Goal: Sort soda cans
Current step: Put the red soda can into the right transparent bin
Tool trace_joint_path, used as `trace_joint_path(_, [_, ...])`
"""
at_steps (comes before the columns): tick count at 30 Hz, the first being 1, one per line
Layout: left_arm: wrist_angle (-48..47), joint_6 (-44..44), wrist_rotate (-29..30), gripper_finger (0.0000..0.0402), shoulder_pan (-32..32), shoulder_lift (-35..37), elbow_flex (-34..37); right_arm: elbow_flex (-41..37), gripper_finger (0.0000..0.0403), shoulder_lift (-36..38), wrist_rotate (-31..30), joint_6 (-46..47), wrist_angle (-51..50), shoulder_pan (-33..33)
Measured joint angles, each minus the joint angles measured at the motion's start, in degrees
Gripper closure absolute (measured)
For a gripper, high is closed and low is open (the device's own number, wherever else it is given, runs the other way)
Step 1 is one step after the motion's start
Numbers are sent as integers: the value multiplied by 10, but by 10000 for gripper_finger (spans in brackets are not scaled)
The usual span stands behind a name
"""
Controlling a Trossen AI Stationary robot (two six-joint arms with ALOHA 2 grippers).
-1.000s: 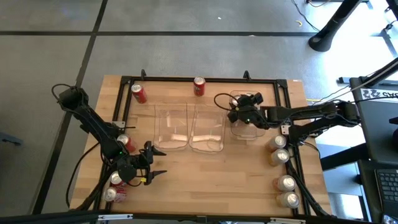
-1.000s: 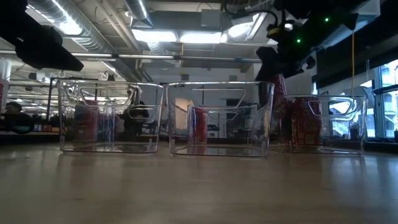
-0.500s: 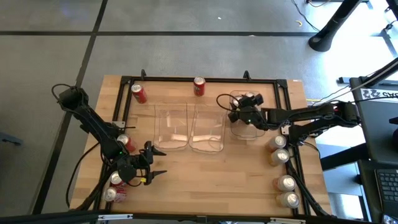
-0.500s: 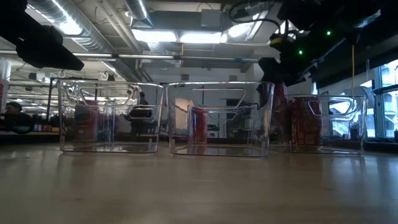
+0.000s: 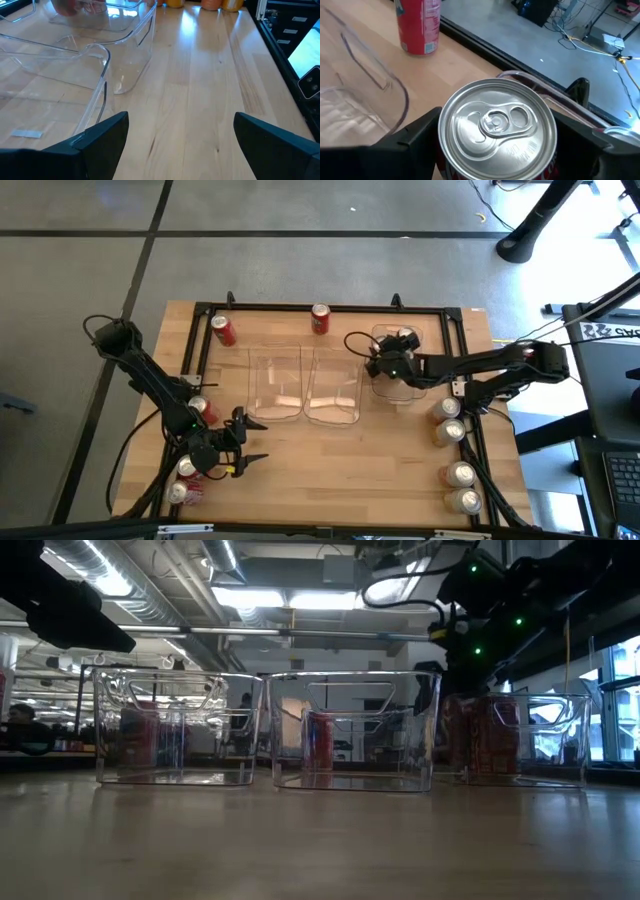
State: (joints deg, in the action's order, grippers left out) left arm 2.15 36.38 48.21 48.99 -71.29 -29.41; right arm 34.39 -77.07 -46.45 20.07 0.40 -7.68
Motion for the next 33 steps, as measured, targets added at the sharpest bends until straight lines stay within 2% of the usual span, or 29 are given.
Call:
trace_joint_path(5, [0,0,0,53,0,0,0,0,106,-18,-26,11,3,0])
trace_joint_path(15, [0,-3,1,53,0,0,0,1,43,-23,-28,25,2,0])
trace_joint_path(23, [0,0,2,53,0,0,0,6,38,-23,-30,15,-1,1])
trace_joint_path(28, [1,7,3,53,0,0,0,44,36,-19,-33,-23,-10,2])
trace_joint_path(33, [1,8,3,53,0,0,0,98,36,-19,-32,-39,-78,2])
